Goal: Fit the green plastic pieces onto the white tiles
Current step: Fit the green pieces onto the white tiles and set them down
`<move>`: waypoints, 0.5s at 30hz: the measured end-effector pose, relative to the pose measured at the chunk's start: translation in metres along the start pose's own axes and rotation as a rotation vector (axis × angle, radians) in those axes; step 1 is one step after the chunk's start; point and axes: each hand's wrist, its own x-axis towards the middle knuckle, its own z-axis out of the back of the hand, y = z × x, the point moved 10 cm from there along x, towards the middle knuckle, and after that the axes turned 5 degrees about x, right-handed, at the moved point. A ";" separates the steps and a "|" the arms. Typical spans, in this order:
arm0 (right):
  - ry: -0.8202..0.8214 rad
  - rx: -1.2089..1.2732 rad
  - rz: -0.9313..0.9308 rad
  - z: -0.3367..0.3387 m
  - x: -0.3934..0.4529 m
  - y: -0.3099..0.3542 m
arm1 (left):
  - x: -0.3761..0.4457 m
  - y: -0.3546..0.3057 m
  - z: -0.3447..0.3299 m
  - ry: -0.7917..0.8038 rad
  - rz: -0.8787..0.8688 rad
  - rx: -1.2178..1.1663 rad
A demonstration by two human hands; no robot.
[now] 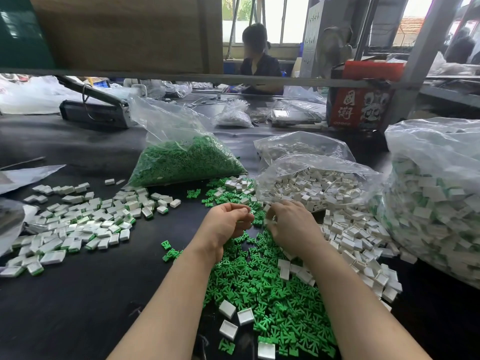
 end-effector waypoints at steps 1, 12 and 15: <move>-0.005 0.015 -0.001 0.001 0.000 0.000 | -0.001 0.000 0.000 0.001 -0.008 0.021; 0.045 -0.004 0.041 -0.003 0.001 0.011 | -0.001 -0.002 -0.008 0.035 -0.071 0.180; 0.009 0.034 0.016 0.000 0.001 0.007 | -0.001 -0.001 -0.006 0.027 -0.072 0.181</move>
